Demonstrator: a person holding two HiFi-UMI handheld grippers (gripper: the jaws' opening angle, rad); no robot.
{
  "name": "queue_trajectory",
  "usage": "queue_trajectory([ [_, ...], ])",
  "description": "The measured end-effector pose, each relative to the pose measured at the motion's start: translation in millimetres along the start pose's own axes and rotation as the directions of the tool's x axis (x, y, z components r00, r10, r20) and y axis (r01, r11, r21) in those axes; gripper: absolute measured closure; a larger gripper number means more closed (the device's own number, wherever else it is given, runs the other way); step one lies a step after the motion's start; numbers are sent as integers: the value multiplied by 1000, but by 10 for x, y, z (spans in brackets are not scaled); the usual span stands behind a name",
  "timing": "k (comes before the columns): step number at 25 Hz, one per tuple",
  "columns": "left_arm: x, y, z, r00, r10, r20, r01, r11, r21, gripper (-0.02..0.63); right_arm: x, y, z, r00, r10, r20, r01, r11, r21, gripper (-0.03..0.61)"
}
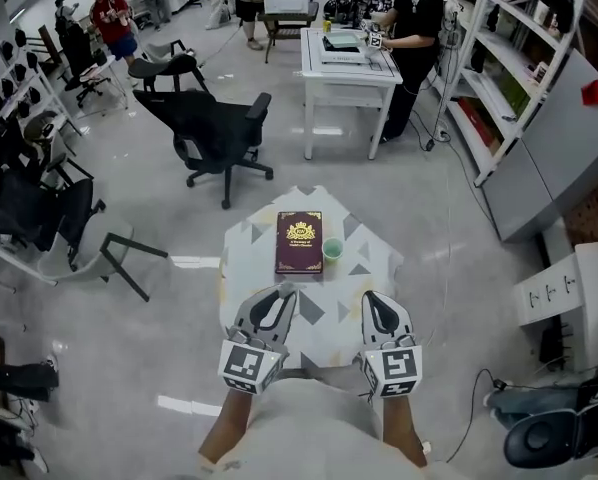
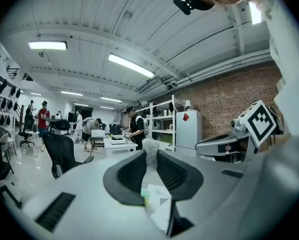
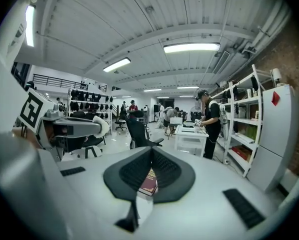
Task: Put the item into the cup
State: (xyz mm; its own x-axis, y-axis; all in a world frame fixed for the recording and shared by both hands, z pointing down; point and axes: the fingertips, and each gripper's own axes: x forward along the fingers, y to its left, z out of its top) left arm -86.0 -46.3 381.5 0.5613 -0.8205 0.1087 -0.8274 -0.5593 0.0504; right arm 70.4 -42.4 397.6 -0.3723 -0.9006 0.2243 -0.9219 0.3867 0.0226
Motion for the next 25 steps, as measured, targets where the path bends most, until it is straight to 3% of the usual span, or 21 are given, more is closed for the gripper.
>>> queue_trajectory([
  [25,743,1145,-334,995,-92,-30,89,992,-92,540,1032,130,-183,977,-100,-188,96,995,-32,572],
])
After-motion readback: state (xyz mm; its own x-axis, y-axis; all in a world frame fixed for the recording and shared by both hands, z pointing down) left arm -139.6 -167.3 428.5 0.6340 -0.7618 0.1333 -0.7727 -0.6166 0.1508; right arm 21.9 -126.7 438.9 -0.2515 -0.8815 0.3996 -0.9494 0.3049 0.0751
